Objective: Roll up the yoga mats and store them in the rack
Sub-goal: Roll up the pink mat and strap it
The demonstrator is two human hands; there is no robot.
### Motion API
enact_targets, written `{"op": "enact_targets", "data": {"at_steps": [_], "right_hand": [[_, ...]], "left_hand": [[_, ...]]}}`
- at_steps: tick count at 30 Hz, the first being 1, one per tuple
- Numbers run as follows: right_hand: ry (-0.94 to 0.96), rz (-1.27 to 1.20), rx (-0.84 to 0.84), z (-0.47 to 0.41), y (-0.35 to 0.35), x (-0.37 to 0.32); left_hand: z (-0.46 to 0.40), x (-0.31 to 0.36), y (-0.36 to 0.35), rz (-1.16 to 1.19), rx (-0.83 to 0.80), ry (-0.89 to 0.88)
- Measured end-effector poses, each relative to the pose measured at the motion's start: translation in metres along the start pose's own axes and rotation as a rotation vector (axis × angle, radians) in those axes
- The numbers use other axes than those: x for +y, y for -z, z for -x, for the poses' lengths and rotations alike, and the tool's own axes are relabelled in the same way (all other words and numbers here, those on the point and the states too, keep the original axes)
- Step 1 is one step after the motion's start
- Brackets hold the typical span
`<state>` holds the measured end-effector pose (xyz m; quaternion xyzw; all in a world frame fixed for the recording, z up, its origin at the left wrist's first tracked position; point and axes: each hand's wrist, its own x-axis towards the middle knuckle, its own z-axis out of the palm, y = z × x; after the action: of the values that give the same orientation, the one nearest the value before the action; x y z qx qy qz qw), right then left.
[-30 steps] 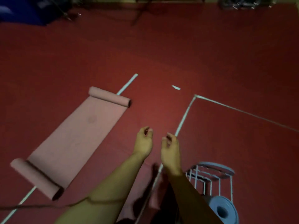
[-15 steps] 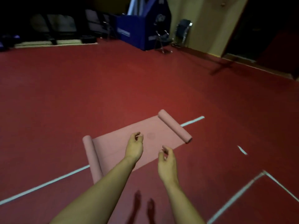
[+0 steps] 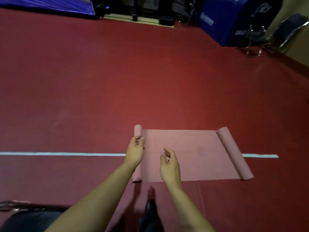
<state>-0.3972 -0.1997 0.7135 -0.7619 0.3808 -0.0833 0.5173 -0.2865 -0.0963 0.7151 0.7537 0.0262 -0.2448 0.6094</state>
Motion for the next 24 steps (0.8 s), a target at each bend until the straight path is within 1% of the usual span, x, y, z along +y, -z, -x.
{"op": "enact_targets", "data": {"at_steps": [6, 9, 11, 14, 17, 21, 24], "right_hand": [[-0.071, -0.004, -0.143, -0.107, -0.053, 0.001], [-0.091, 0.021, -0.13, -0.161, -0.071, 0.003], [-0.073, 0.021, -0.117, -0.196, -0.085, 0.006], [-0.111, 0.036, -0.153, -0.247, -0.117, 0.018], [-0.165, 0.058, -0.163, -0.296, -0.161, 0.058], [-0.303, 0.027, -0.151, -0.356, -0.23, 0.136], [-0.362, -0.021, -0.101, -0.401, -0.287, 0.204]], "left_hand": [[-0.108, 0.003, -0.001, -0.084, 0.067, 0.054], [-0.162, -0.009, -0.012, -0.175, 0.061, 0.106], [-0.2, -0.019, -0.021, -0.233, 0.047, 0.122], [-0.26, -0.046, -0.035, -0.327, 0.024, 0.132], [-0.319, -0.099, -0.046, -0.425, -0.038, 0.132], [-0.405, -0.201, -0.053, -0.503, -0.09, 0.177], [-0.474, -0.277, -0.057, -0.563, -0.112, 0.179]]}}
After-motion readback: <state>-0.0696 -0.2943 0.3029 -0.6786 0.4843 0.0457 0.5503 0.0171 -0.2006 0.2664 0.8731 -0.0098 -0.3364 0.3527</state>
